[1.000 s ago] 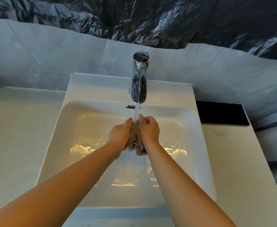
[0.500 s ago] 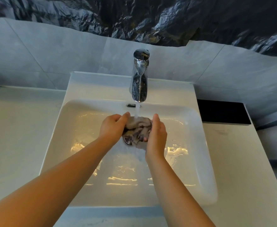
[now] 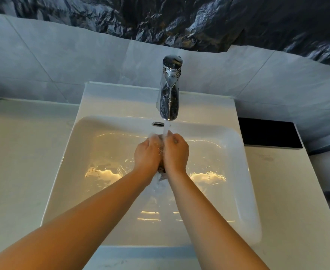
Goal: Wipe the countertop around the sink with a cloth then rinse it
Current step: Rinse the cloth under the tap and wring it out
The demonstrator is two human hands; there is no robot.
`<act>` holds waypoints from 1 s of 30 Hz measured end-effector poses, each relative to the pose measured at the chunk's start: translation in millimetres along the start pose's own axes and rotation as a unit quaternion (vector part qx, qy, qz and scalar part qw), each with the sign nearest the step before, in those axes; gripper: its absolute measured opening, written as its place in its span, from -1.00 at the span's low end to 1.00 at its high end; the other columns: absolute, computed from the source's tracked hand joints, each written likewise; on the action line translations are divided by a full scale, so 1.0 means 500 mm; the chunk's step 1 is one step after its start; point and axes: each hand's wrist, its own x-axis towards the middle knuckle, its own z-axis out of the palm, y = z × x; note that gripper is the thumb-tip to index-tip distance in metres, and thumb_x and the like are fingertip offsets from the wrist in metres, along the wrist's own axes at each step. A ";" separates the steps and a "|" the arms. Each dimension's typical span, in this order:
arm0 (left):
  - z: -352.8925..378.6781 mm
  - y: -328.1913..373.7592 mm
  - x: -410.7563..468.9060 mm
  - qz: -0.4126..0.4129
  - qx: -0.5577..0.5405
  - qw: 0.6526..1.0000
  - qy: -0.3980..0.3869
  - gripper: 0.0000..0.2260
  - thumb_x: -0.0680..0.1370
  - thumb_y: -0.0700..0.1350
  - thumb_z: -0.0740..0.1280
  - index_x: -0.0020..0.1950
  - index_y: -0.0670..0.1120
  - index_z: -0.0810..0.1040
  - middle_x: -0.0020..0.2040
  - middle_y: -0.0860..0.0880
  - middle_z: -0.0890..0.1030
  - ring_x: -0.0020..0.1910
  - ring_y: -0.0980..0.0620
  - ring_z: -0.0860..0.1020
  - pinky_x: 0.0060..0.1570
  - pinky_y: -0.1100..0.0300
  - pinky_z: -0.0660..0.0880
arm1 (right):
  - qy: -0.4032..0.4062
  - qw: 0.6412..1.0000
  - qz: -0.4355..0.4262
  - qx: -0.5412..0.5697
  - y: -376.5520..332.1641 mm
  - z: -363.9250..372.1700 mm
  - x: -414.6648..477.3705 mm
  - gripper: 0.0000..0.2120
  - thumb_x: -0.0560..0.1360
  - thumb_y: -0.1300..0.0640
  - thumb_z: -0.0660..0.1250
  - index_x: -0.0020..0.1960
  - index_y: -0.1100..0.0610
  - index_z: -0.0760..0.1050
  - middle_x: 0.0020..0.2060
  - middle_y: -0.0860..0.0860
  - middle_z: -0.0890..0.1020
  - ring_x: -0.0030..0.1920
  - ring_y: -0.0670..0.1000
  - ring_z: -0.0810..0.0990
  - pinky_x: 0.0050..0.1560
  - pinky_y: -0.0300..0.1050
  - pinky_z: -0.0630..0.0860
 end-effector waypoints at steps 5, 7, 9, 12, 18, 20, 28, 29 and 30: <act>-0.007 -0.005 -0.002 -0.047 -0.011 0.998 -0.044 -0.69 0.60 0.00 0.11 -0.13 -0.11 0.57 -0.19 -0.19 0.62 -0.15 -0.18 0.62 -0.17 0.01 0.58 | -0.066 0.990 0.122 0.018 0.013 0.001 0.042 -0.67 0.54 0.05 0.15 -0.36 0.10 0.47 -0.24 0.10 0.64 -0.14 0.12 0.60 -0.03 0.05 0.53; -0.017 -0.008 0.008 -0.090 -0.042 0.993 -0.058 -0.67 0.58 0.05 0.14 -0.05 -0.13 0.60 -0.14 -0.21 0.65 -0.15 -0.21 0.63 -0.19 -0.01 0.58 | -0.067 0.988 0.141 0.017 0.017 -0.002 0.042 -0.66 0.54 -0.04 0.13 -0.28 0.09 0.53 -0.20 0.10 0.65 -0.11 0.15 0.61 -0.01 0.07 0.57; -0.031 -0.011 0.022 -0.117 -0.084 0.989 -0.043 -0.66 0.58 0.09 0.16 -0.01 -0.11 0.62 -0.13 -0.18 0.67 -0.15 -0.15 0.63 -0.17 0.06 0.56 | -0.109 0.973 0.196 0.052 0.023 -0.008 0.030 -0.62 0.57 -0.13 0.08 -0.12 0.09 0.55 -0.15 0.16 0.66 -0.21 0.11 0.61 -0.13 0.01 0.58; -0.045 -0.019 0.045 -0.056 0.000 0.998 -0.009 -0.68 0.57 0.12 0.19 -0.06 -0.08 0.62 -0.13 -0.09 0.65 -0.11 -0.05 0.60 -0.08 0.10 0.54 | -0.171 0.947 0.227 0.151 0.029 -0.015 -0.001 -0.64 0.60 -0.12 0.09 0.07 0.10 0.53 -0.08 0.18 0.66 -0.21 0.08 0.65 -0.21 -0.01 0.61; -0.034 -0.027 0.034 0.009 0.048 0.999 0.008 -0.76 0.58 0.12 0.18 0.02 -0.01 0.48 -0.01 -0.08 0.57 -0.06 -0.06 0.59 -0.03 -0.06 0.59 | -0.055 0.995 0.052 0.061 0.018 -0.016 -0.029 -0.72 0.53 -0.13 0.23 -0.16 0.06 0.48 -0.29 -0.07 0.57 -0.28 -0.12 0.55 -0.30 -0.26 0.47; -0.022 -0.024 0.023 -0.012 0.007 1.000 0.013 -0.68 0.60 0.15 0.11 0.00 -0.04 0.52 -0.09 -0.07 0.62 -0.10 -0.04 0.61 -0.06 -0.03 0.59 | -0.045 0.998 0.031 0.016 0.011 0.003 -0.034 -0.72 0.51 -0.20 0.24 -0.21 -0.01 0.46 -0.28 -0.09 0.59 -0.26 -0.12 0.58 -0.20 -0.17 0.58; -0.006 -0.016 0.019 -0.012 0.003 0.999 0.049 -0.64 0.63 0.06 0.10 -0.25 0.00 0.54 -0.22 -0.13 0.64 -0.16 -0.10 0.63 -0.02 -0.06 0.59 | -0.070 0.990 0.118 0.026 0.027 0.015 0.007 -0.70 0.58 -0.02 0.12 0.04 0.14 0.55 -0.10 0.07 0.64 -0.11 0.05 0.62 -0.07 -0.02 0.58; -0.005 -0.018 0.017 -0.020 0.006 0.999 0.044 -0.63 0.63 0.06 0.10 -0.24 -0.06 0.57 -0.22 -0.16 0.64 -0.16 -0.12 0.63 -0.03 -0.07 0.59 | -0.074 0.988 0.132 0.025 0.031 0.015 0.010 -0.71 0.58 0.01 0.13 -0.01 0.15 0.56 -0.13 0.08 0.65 -0.11 0.07 0.62 -0.05 0.00 0.58; -0.004 -0.019 0.014 -0.034 0.005 0.999 0.039 -0.61 0.62 0.05 0.11 -0.20 -0.12 0.59 -0.21 -0.20 0.64 -0.15 -0.15 0.63 -0.03 -0.09 0.59 | -0.083 0.985 0.148 0.023 0.032 0.014 0.013 -0.72 0.58 0.03 0.13 -0.07 0.15 0.56 -0.16 0.09 0.65 -0.11 0.09 0.63 -0.04 0.02 0.59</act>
